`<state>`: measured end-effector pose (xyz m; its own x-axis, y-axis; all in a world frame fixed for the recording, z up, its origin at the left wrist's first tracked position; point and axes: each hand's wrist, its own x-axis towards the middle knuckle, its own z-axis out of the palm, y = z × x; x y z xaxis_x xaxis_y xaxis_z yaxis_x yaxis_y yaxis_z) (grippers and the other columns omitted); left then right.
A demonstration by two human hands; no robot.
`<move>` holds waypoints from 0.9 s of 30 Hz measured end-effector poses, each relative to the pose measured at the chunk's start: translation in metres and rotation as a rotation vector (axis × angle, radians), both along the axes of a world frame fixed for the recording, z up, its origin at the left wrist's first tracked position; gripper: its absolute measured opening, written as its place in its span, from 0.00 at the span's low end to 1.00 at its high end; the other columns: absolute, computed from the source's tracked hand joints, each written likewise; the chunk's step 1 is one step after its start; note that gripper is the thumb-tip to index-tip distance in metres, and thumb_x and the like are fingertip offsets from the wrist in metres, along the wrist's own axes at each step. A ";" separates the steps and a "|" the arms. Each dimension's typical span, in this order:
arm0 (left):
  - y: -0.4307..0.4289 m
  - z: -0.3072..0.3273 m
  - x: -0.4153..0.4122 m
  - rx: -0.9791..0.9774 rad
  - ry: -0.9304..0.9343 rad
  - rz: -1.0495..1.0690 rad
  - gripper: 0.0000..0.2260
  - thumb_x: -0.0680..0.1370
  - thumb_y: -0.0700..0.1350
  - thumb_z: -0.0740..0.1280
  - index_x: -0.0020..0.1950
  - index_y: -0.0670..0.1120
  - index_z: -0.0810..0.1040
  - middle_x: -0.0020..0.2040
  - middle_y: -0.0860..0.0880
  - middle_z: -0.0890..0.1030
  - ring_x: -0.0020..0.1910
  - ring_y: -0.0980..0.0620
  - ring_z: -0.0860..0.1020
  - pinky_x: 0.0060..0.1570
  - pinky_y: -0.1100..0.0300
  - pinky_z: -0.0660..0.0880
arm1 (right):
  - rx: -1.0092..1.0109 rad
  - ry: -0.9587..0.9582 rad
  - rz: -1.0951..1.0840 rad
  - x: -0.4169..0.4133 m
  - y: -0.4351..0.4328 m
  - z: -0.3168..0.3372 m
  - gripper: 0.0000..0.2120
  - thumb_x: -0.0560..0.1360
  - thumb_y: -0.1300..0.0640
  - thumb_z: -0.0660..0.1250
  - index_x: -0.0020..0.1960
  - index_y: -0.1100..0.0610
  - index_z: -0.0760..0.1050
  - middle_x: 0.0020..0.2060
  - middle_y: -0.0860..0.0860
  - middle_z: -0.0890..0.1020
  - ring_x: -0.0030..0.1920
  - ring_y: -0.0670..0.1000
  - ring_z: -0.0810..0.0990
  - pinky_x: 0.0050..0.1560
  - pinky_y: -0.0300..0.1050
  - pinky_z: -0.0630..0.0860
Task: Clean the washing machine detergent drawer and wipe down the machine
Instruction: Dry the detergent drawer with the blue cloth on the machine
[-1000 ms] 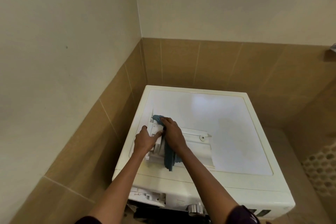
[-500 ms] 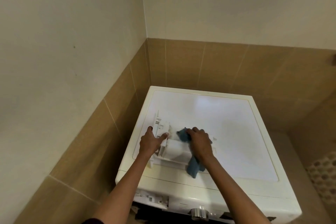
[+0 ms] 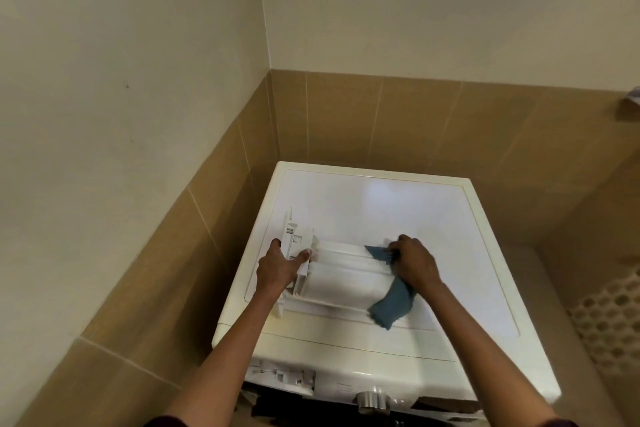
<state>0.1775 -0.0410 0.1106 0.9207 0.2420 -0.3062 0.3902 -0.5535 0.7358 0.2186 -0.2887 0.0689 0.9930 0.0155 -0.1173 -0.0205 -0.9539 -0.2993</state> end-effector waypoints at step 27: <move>0.003 -0.006 -0.001 -0.043 0.002 -0.010 0.26 0.73 0.55 0.68 0.64 0.41 0.67 0.62 0.41 0.76 0.58 0.42 0.76 0.52 0.54 0.75 | 0.174 0.100 -0.172 0.016 -0.021 -0.012 0.15 0.78 0.56 0.56 0.34 0.57 0.71 0.41 0.58 0.79 0.42 0.57 0.76 0.40 0.42 0.67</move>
<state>0.1764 -0.0376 0.1051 0.9223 0.2191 -0.3183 0.3864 -0.5256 0.7579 0.2346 -0.3099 0.0570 0.9662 -0.1243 -0.2257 -0.2159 -0.8684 -0.4464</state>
